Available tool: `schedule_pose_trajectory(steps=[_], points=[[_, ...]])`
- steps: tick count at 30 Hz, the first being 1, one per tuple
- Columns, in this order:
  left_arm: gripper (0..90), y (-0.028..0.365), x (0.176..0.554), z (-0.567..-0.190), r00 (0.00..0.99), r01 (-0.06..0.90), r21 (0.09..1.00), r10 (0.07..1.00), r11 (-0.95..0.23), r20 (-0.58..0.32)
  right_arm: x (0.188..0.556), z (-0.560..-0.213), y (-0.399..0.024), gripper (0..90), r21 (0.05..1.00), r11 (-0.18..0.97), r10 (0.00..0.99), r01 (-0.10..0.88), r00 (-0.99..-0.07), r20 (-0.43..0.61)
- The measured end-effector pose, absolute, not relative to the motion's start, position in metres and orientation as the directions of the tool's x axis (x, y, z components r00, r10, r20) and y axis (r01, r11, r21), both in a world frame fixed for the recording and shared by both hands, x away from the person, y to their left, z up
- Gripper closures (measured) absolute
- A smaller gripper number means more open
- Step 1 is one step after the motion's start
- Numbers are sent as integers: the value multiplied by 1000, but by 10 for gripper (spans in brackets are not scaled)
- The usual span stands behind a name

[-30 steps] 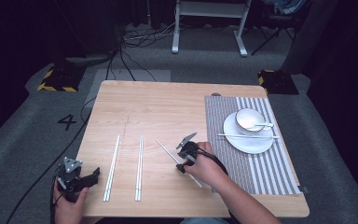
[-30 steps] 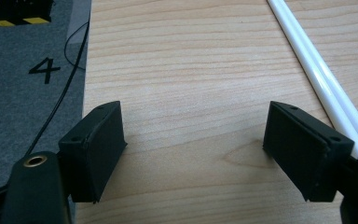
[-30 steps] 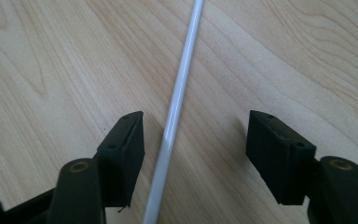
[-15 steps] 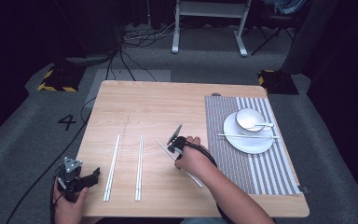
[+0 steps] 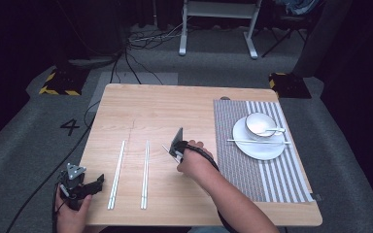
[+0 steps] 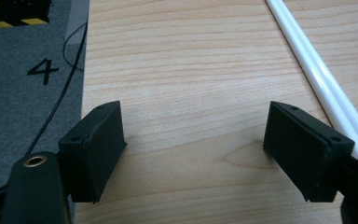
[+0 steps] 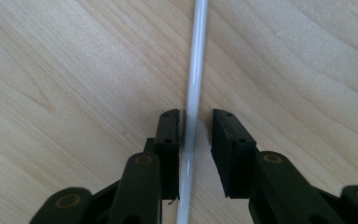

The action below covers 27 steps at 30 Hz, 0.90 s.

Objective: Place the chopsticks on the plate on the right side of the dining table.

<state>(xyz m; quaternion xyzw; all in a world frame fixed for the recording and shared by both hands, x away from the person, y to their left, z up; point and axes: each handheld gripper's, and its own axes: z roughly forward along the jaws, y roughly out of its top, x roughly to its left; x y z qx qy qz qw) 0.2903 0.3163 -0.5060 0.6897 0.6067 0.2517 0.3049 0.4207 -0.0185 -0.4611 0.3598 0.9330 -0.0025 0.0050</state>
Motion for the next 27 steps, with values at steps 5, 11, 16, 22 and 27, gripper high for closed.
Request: schedule_pose_trajectory(steps=[5,11,16,22,27], points=[[201,316,290,-506,137,684,726,990,-78,-23,420,-461,-15,835,-8,737,675,675,-737,-21],[201,316,290,-506,137,684,726,990,-78,-23,423,-461,-16,847,-3,707,707,707,-707,-3],[201,316,290,-506,137,683,726,990,-78,-23,425,-461,-19,851,0,704,710,710,-704,20],[201,316,290,-506,137,683,726,990,-78,-23,426,-461,-21,855,3,694,719,720,-694,31],[201,316,290,-506,137,683,726,990,-78,-23,424,-461,-17,857,3,701,713,713,-701,7]])
